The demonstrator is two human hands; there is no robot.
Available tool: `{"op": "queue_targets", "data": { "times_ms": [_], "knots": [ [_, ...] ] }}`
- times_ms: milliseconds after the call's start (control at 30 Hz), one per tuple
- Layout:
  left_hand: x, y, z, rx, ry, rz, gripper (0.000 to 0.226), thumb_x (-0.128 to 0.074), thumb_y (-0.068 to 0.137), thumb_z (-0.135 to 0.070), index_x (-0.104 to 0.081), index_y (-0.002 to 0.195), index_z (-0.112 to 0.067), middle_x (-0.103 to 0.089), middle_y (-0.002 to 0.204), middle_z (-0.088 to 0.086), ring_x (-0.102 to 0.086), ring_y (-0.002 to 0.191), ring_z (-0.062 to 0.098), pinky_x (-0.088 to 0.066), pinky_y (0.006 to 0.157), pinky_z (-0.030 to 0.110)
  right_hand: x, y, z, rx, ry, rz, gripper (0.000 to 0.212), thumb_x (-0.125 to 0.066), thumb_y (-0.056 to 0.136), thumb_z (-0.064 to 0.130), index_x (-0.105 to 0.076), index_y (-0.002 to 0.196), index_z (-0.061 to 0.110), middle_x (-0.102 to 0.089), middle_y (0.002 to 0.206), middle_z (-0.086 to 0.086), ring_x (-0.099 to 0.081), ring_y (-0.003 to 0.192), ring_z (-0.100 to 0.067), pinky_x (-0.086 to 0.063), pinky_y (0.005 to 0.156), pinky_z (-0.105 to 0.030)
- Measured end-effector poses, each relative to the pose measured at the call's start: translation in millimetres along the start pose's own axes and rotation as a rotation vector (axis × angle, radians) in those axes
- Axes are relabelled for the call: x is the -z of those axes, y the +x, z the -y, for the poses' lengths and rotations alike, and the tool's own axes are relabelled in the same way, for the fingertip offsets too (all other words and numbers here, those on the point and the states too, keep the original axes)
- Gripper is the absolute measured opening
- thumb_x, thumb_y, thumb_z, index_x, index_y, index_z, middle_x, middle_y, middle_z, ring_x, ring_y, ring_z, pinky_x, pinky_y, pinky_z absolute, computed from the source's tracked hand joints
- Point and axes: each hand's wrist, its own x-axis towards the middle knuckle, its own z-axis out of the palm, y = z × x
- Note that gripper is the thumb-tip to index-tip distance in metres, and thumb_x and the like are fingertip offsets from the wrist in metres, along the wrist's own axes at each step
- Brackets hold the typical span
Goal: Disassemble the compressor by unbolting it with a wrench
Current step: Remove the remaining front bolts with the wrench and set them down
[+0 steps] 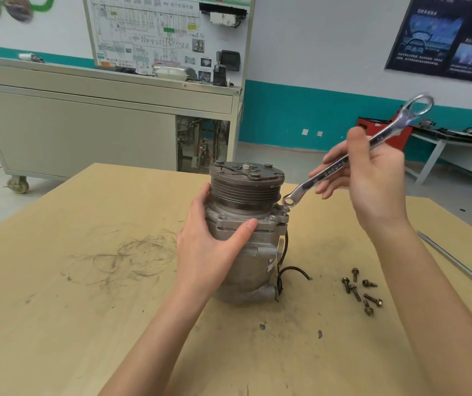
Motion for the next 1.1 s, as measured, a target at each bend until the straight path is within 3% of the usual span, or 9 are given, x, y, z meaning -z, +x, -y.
{"op": "queue_targets", "data": {
  "times_ms": [100,200,300,567,700,767,900,1000,1100],
  "knots": [
    [0.4,0.0,-0.8,0.004,-0.006,0.008,0.094,-0.063,0.062,-0.070,-0.034,0.144,-0.035,-0.049,0.139,-0.017,-0.047,0.128,0.005,-0.037,0.111,0.046,-8.1,-20.0,15.7,0.467,-0.429,0.126,0.049,-0.045,0.097,0.040,-0.063,0.070,0.004,-0.064,0.057,-0.012,-0.062,0.044,-0.019,-0.050,0.043,-0.026],
    [0.9,0.2,-1.0,0.008,-0.009,0.014,0.093,-0.068,0.065,-0.064,-0.034,0.146,-0.033,-0.049,0.140,-0.016,-0.047,0.129,0.006,-0.037,0.111,0.046,-15.8,-30.3,18.1,0.808,-0.811,0.091,0.063,-0.036,0.099,0.040,-0.062,0.062,-0.004,-0.058,0.050,-0.009,-0.056,0.041,-0.021,-0.038,0.049,-0.025],
    [1.2,0.7,-0.6,0.004,-0.004,0.009,0.091,-0.070,0.067,-0.059,-0.034,0.146,-0.031,-0.049,0.139,-0.015,-0.047,0.129,0.005,-0.038,0.110,0.045,-20.0,-33.0,15.3,0.853,-0.876,0.082,0.066,-0.033,0.099,0.042,-0.062,0.060,-0.002,-0.054,0.048,-0.009,-0.053,0.040,-0.021,-0.033,0.048,-0.026],
    [0.1,0.5,0.8,0.001,-0.006,0.005,0.095,-0.067,0.064,-0.067,-0.035,0.146,-0.031,-0.051,0.138,-0.016,-0.048,0.127,0.003,-0.040,0.109,0.043,-35.0,-45.4,11.3,0.885,-0.870,0.047,0.061,-0.035,0.100,0.041,-0.061,0.063,-0.001,-0.053,0.051,-0.008,-0.048,0.039,-0.021,-0.041,0.036,-0.027],
    [-0.6,1.1,1.6,0.003,0.006,-0.002,0.091,-0.074,0.068,-0.059,-0.035,0.145,-0.032,-0.051,0.137,-0.017,-0.049,0.125,0.003,-0.041,0.108,0.044,-34.5,-57.0,-5.8,0.925,-0.895,0.044,0.040,-0.059,0.093,0.027,-0.065,0.067,-0.003,-0.055,0.054,-0.008,-0.049,0.041,-0.020,-0.040,0.034,-0.029],
    [-0.4,0.9,1.2,0.001,0.002,-0.005,0.091,-0.073,0.067,-0.060,-0.035,0.145,-0.031,-0.051,0.138,-0.015,-0.048,0.127,0.004,-0.040,0.109,0.044,-28.7,-60.1,-12.8,0.794,-0.761,0.017,0.041,-0.053,0.098,0.030,-0.066,0.075,-0.002,-0.061,0.061,-0.009,-0.055,0.049,-0.018,-0.045,0.042,-0.030],
    [-0.2,1.2,0.7,-0.004,0.004,0.001,0.090,-0.068,0.066,-0.063,-0.035,0.144,-0.032,-0.051,0.138,-0.013,-0.048,0.127,0.008,-0.038,0.110,0.046,-13.6,-58.5,-23.4,0.083,0.126,-0.124,0.028,-0.037,0.099,0.026,-0.054,0.083,0.012,-0.070,0.074,-0.005,-0.064,0.054,-0.020,-0.052,0.049,-0.029],
    [0.6,0.8,-0.1,0.006,-0.012,0.004,0.095,-0.065,0.062,-0.067,-0.034,0.145,-0.032,-0.050,0.139,-0.014,-0.048,0.128,0.007,-0.038,0.110,0.045,-3.7,-39.9,-41.0,-0.333,0.479,-0.187,0.030,-0.029,0.101,0.015,-0.051,0.081,0.012,-0.070,0.072,-0.009,-0.061,0.049,-0.018,-0.049,0.047,-0.021],
    [0.1,0.6,0.3,0.006,-0.022,0.002,0.094,-0.068,0.063,-0.063,-0.035,0.145,-0.031,-0.050,0.139,-0.014,-0.048,0.128,0.006,-0.039,0.110,0.044,-8.2,-13.9,-56.2,-0.550,0.709,-0.123,0.030,-0.028,0.102,0.015,-0.047,0.080,0.014,-0.063,0.061,-0.005,-0.051,0.040,-0.011,-0.039,0.037,-0.016]
  ]
}}
